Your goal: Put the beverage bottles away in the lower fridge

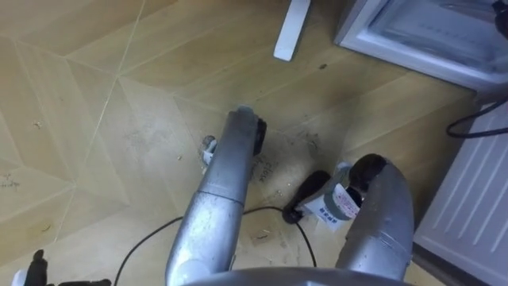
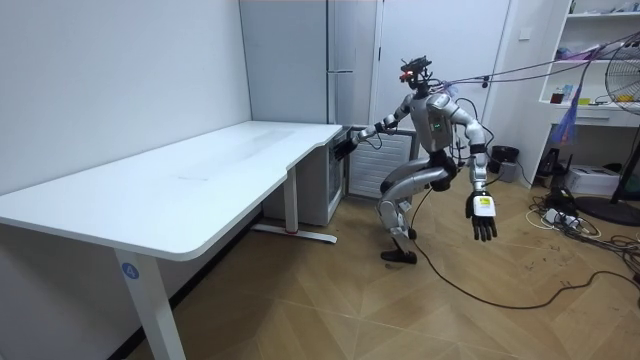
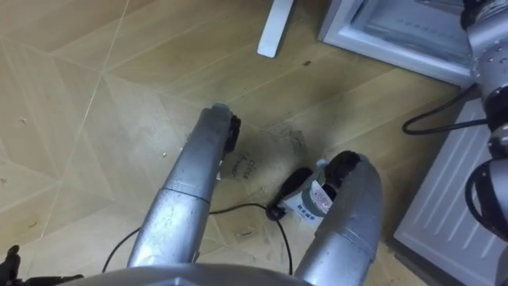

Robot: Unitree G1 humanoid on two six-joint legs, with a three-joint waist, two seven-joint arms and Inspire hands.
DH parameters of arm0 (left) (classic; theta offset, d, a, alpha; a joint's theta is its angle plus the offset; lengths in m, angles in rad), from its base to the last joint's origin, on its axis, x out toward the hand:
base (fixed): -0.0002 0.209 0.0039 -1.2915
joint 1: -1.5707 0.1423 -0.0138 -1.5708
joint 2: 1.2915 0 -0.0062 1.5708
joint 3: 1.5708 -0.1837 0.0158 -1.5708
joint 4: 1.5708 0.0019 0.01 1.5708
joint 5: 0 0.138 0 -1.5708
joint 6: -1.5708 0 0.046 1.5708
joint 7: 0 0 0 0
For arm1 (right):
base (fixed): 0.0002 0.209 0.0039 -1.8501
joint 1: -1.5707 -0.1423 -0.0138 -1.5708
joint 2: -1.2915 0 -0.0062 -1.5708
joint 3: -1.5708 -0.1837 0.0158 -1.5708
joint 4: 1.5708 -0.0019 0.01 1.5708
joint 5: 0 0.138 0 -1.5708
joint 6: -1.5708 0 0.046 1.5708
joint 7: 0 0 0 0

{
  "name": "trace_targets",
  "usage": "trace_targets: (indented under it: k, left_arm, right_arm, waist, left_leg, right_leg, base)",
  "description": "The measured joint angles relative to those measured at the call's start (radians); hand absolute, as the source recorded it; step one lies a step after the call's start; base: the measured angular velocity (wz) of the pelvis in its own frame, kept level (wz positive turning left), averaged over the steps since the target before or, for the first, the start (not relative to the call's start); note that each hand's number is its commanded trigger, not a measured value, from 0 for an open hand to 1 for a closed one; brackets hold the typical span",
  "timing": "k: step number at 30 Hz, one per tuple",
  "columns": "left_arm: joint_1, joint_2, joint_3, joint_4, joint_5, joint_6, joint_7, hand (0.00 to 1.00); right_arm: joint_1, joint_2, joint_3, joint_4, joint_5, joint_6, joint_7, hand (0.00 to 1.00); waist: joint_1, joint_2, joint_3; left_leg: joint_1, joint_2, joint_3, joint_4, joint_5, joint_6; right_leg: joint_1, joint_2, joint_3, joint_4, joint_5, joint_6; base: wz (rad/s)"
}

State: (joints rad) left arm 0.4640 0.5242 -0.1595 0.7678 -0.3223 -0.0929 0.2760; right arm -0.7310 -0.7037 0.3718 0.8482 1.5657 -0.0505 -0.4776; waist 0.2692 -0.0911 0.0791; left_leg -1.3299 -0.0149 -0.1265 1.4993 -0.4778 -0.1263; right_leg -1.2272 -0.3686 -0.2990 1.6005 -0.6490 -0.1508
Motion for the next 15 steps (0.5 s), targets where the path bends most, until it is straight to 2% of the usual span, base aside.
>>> trace_targets:
  k: [7, 10, 15]
  left_arm:
    - [0.009, 0.0, -0.001, -0.001, 0.001, 0.002, 0.007, 0.0]
    - [0.009, 0.006, -0.001, -0.001, 0.003, 0.007, 0.0, 0.0]
    - [0.007, 0.011, -0.003, 0.0, 0.009, 0.013, -0.046, 0.0]
  right_arm:
    - [-0.002, 0.0, 0.002, 0.007, 0.0, 0.0, -0.025, 0.0]
    - [0.005, 0.0, 0.036, 0.027, -0.002, 0.0, -0.006, 0.0]
    - [0.06, 0.0, 0.081, 0.134, -0.098, 0.022, 0.152, 0.0]
  waist:
    - [0.014, 0.0, 0.0003]
    - [0.016, -0.001, 0.0004]
    - [0.03, -0.001, 0.0005]
  left_leg:
    - [0.008, -0.001, -0.001, -0.005, -0.002, -0.003]
    - [0.026, 0.0, -0.007, -0.02, -0.003, -0.002]
    - [0.104, 0.002, -0.026, -0.112, 0.008, 0.001]
  right_leg:
    - [0.008, -0.001, -0.003, -0.004, -0.002, -0.003]
    - [0.033, 0.001, -0.015, -0.023, -0.002, -0.002]
    - [0.126, 0.02, -0.055, -0.133, 0.028, 0.01]
  base:
    - [0.01]
    - [0.02]
    - [0.01]
